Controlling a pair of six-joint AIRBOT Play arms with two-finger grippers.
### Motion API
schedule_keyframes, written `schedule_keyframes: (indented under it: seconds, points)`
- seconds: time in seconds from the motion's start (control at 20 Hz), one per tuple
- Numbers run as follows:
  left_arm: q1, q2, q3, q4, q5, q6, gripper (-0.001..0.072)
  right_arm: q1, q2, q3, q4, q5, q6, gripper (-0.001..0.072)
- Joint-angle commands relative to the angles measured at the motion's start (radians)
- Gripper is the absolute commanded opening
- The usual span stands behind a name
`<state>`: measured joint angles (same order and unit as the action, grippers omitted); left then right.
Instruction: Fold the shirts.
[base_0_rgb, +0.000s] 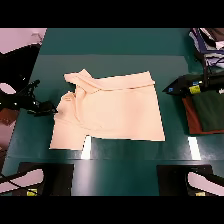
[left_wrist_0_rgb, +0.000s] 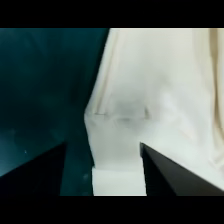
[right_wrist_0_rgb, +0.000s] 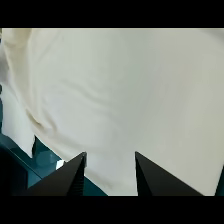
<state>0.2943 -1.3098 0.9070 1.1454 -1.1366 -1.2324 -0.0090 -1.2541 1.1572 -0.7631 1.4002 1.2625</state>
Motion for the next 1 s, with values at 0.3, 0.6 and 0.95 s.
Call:
schedule_keyframes:
  seconds: [0.3, 0.6, 0.95]
  points:
    - [-0.046, -0.022, -0.029, -0.053, 0.071, 0.002, 0.0531, -0.001, 0.124, -0.100, 0.011, -0.045, -0.007, 0.0364]
    - [-0.085, -0.081, -0.014, -0.069, 0.023, -0.032, 0.0056, -0.005, 0.124, -0.100, 0.008, -0.023, -0.007, 0.0364]
    - [-0.085, 0.072, 0.056, -0.068, -0.049, -0.031, 0.0027, -0.157, 0.137, -0.180, -0.280, 0.085, 0.098, 0.0365]
